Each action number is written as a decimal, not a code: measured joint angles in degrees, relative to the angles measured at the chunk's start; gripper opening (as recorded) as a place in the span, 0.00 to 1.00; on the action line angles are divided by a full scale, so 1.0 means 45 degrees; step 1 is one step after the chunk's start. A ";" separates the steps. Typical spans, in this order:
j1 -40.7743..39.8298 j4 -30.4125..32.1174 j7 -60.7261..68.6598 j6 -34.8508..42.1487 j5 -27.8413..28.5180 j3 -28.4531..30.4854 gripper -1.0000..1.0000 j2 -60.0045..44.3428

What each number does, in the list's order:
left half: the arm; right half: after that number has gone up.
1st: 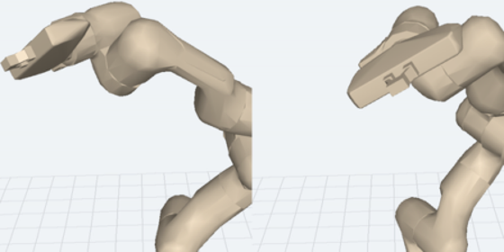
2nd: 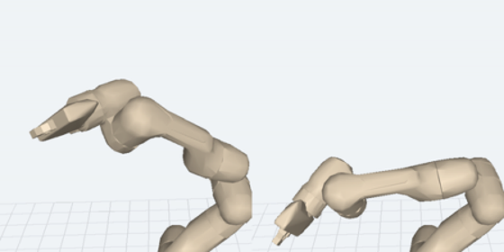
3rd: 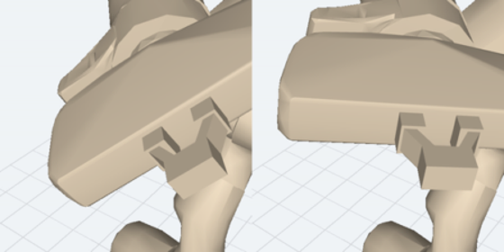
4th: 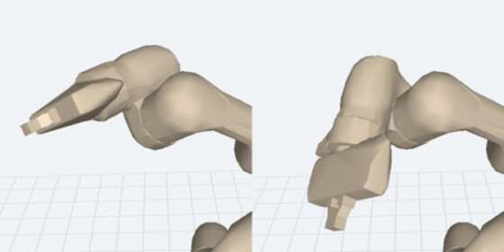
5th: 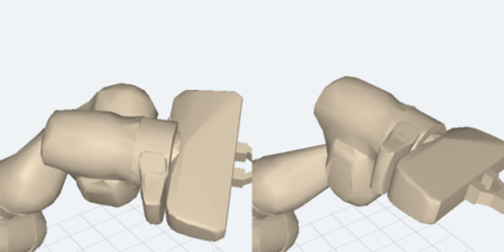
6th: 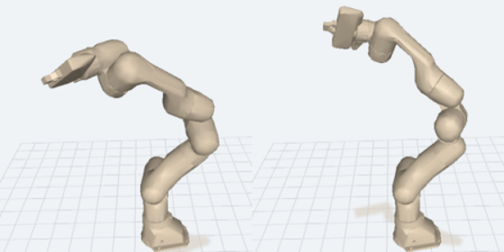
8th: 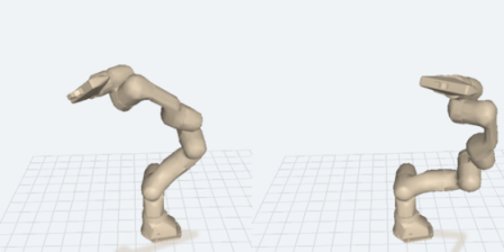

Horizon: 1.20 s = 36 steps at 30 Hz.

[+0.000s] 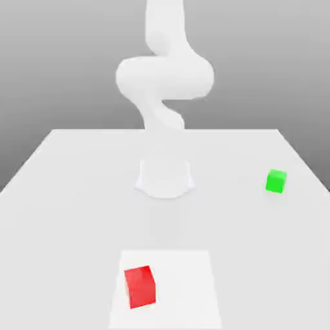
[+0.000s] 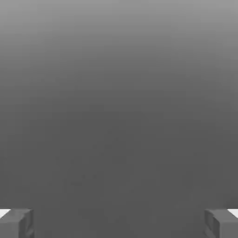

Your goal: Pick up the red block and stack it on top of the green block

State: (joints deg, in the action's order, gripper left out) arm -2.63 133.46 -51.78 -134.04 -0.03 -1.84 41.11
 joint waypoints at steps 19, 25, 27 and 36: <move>-0.3125 0.2845 -1.0726 -0.3817 0.0870 -0.2035 0.50 -0.8024; -0.3266 0.3655 -1.3625 -0.5097 0.0790 -0.1890 0.50 -1.0513; -0.3123 0.3610 -1.4101 -0.5779 0.1093 -0.1672 0.50 -1.1408; -0.2635 0.3375 -1.4733 -0.7204 0.1838 -0.1020 0.00 -1.3103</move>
State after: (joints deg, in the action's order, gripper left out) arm -14.48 148.65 -118.09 -166.46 8.24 -6.43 -17.86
